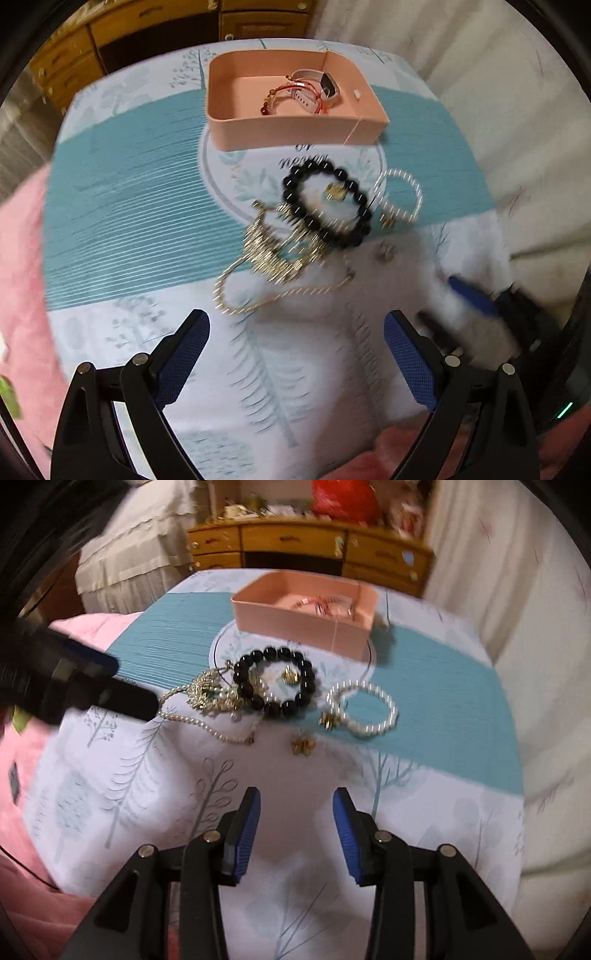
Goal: Organize jewelry
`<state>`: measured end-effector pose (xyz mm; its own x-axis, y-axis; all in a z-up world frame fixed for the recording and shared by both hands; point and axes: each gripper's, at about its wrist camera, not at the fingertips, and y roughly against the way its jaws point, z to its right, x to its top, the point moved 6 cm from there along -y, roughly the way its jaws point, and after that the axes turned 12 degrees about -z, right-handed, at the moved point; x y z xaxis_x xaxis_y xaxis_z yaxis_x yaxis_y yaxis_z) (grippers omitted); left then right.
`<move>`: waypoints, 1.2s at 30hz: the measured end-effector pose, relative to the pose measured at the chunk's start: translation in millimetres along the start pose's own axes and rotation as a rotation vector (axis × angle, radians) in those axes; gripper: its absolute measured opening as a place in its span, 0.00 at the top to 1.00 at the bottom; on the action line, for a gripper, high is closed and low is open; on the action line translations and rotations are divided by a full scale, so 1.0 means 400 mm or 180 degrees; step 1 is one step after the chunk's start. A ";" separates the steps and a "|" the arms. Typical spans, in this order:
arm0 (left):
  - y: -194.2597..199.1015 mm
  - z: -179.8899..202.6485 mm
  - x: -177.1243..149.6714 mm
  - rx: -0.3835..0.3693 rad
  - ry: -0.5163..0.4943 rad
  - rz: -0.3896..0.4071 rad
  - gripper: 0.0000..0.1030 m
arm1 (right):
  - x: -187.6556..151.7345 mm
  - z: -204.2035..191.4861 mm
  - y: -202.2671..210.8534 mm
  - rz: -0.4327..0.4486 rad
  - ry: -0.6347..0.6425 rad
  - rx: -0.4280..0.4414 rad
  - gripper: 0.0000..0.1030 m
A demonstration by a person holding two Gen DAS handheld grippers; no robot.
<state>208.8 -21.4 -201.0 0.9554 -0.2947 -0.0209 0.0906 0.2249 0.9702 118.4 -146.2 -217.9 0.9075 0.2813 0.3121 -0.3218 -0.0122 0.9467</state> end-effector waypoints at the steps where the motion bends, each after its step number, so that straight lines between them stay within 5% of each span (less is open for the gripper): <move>1: -0.004 0.003 0.020 -0.0087 0.0085 -0.0013 0.09 | 0.004 0.000 -0.004 0.0035 0.0027 -0.0019 0.60; 6: -0.025 0.012 0.097 -0.0289 0.0349 0.0064 0.18 | 0.025 0.009 -0.051 0.0086 0.0080 0.0017 0.60; 11: -0.087 0.000 0.135 -0.0309 0.0610 -0.0158 0.60 | 0.043 0.011 -0.079 0.0102 0.0091 0.0126 0.63; 27: -0.175 0.018 0.180 -0.0036 0.0665 -0.0269 0.66 | 0.082 0.007 -0.130 0.0099 0.0126 0.0300 0.75; 36: -0.174 0.034 0.197 0.0001 0.0685 -0.0256 0.88 | 0.101 0.018 -0.134 0.0086 0.0069 0.0371 0.82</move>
<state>273.9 -73.0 -266.9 0.9830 -0.1068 -0.1493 0.1689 0.2083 0.9634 174.3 -140.9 -255.5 0.8924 0.2999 0.3371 -0.3114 -0.1311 0.9412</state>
